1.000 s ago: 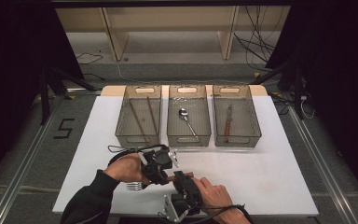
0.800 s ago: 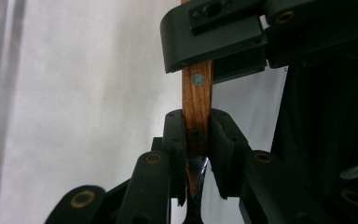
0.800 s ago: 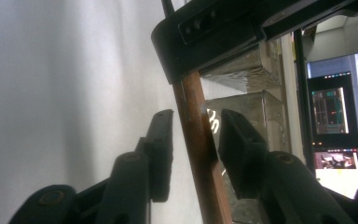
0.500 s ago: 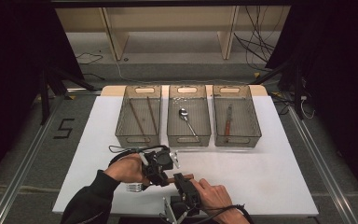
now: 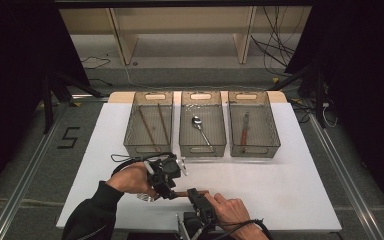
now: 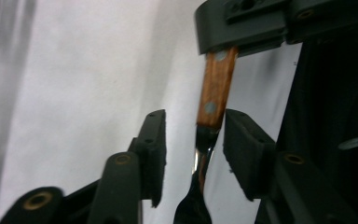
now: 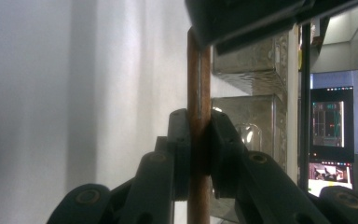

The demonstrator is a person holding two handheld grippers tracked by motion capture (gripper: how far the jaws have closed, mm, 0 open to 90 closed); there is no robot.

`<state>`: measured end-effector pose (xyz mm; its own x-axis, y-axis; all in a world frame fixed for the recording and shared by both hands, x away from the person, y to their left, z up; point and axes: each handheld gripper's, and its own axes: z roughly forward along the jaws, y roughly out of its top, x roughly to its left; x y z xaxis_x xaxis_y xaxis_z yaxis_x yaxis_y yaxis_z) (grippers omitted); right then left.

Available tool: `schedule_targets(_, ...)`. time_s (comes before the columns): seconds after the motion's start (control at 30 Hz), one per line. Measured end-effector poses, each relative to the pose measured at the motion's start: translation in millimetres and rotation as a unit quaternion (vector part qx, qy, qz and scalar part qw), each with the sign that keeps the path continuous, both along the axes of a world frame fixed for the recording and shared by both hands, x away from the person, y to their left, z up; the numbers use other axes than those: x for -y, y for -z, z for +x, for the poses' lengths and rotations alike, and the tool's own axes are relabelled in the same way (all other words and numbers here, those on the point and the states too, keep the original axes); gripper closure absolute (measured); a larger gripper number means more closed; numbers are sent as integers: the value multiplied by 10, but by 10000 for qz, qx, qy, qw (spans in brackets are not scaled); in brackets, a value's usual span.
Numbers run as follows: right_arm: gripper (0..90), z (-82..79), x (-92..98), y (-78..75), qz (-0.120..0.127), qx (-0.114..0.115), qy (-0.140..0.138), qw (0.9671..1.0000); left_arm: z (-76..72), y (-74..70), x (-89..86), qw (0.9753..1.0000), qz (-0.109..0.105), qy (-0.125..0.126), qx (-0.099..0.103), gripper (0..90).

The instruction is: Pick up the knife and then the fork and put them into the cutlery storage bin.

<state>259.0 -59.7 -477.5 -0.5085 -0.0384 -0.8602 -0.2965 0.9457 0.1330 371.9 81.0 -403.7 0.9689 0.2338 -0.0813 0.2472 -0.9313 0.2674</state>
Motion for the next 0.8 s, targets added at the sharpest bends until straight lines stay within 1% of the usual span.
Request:
schedule_targets(0.03, 810, -1, 6, -3, 5, 4, 2, 10000, 11, -8, -19, 10000, 3, -90, 22, 519)
schedule_targets(0.07, 810, -1, 11, -6, 13, -5, 12, 10000, 18, -20, -39, 9998, -3, -172, 28, 506)
schedule_targets(0.1, 810, 2, 16, -12, -5, -4, 8, 10000, 26, -40, -60, 9998, 10, -182, 89, 503)
schedule_targets(0.13, 810, 1, 26, -9, 19, -2, 27, 10000, 29, -57, -79, 9996, -26, -256, 130, 485)
schedule_targets(0.17, 810, 16, 37, -9, 10, 55, -39, 10000, 35, -74, -98, 9994, -68, -318, 154, 454)
schedule_targets(0.2, 810, 14, 49, -11, -30, 18, 24, 10000, 42, -91, -117, 9991, -84, -354, 193, 431)
schedule_targets(0.23, 810, 14, 68, 1, 26, 9, 71, 10000, 51, -103, -137, 9989, -92, -403, 227, 420)
schedule_targets(0.27, 810, 29, 83, -12, 21, 32, 29, 10000, 58, -109, -158, 9985, -88, -474, 261, 407)
schedule_targets(0.3, 810, 31, 101, -16, 61, 3, 63, 10000, 71, -113, -181, 9982, -60, -522, 286, 391)
schedule_targets(0.33, 810, 32, 117, -22, 95, 4, 109, 9999, 81, -117, -208, 9978, -38, -589, 316, 381)
schedule_targets(0.4, 810, 51, 159, -51, 81, 24, 139, 9999, 103, -139, -272, 9967, -91, -721, 365, 370)
schedule_targets(0.47, 810, 71, 222, -68, 154, -4, 286, 9995, 117, -173, -341, 9944, -192, -930, 464, 346)
schedule_targets(0.5, 810, 89, 259, -84, 147, -4, 348, 9993, 125, -196, -378, 9930, -242, -1020, 550, 333)
schedule_targets(0.57, 810, 133, 349, -113, 175, 1, 450, 9988, 146, -245, -457, 9888, -427, -1241, 713, 310)
schedule_targets(0.6, 810, 160, 400, -130, 250, -25, 528, 9983, 153, -266, -495, 9865, -522, -1343, 783, 298)
schedule_targets(0.63, 810, 192, 454, -159, 296, -70, 608, 9977, 158, -284, -529, 9838, -598, -1456, 860, 287)
schedule_targets(0.67, 811, 222, 510, -184, 369, -90, 710, 9968, 159, -291, -559, 9804, -722, -1587, 913, 281)
schedule_targets(0.73, 811, 301, 632, -255, 541, -190, 930, 9940, 155, -302, -613, 9766, -870, -1709, 976, 257)
schedule_targets(0.8, 811, 392, 775, -338, 777, -305, 1178, 9895, 137, -300, -661, 9715, -1029, -1866, 1040, 242)
